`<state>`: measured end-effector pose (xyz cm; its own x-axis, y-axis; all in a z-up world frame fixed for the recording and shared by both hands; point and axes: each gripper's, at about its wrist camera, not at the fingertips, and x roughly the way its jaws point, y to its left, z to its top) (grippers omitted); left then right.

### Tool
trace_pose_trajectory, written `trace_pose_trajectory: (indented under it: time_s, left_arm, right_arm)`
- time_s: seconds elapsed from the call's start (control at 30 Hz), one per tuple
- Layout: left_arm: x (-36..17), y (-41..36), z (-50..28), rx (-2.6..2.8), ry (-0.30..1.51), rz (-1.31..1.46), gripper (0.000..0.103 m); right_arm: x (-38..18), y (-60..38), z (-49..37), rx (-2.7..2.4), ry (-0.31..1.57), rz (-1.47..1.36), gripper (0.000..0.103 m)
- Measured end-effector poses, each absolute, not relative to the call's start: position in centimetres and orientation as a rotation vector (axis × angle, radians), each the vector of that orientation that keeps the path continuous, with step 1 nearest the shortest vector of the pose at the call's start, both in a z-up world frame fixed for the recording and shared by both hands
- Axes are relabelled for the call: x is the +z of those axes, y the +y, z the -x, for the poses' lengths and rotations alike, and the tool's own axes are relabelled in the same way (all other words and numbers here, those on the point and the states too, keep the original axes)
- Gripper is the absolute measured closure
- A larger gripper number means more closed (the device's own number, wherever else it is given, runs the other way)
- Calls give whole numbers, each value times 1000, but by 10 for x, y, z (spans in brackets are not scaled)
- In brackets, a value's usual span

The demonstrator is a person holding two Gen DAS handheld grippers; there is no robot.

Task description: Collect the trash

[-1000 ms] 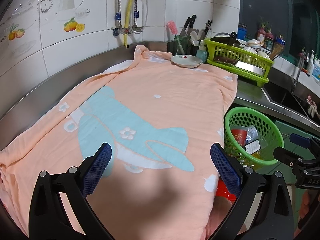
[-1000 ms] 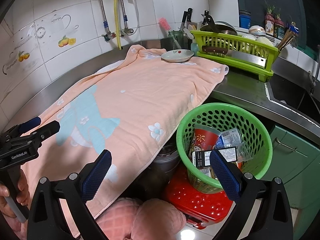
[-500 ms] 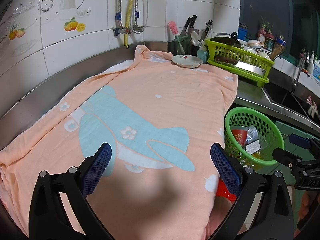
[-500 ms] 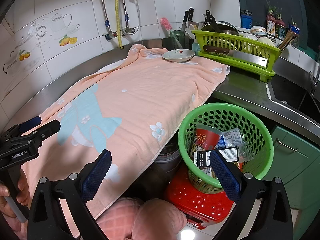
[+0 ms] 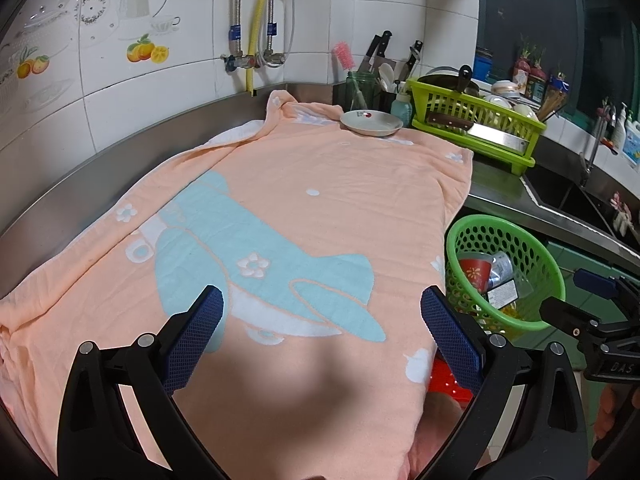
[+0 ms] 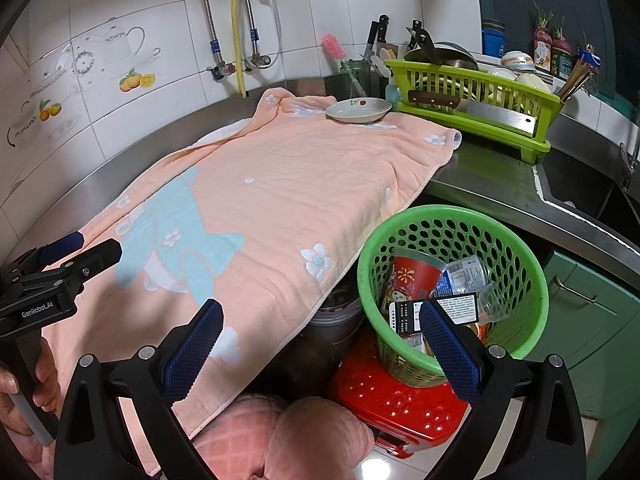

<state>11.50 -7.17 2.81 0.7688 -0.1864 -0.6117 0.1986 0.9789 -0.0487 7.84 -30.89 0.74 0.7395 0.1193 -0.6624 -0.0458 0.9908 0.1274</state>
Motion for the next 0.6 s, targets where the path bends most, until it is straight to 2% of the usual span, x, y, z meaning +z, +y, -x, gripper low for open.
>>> trace_pose_trajectory:
  time_s: [0.6]
  left_arm:
    - [32, -77, -110, -257, 647, -6, 5]
  right_arm:
    - [6, -309, -79, 100, 736, -111, 8]
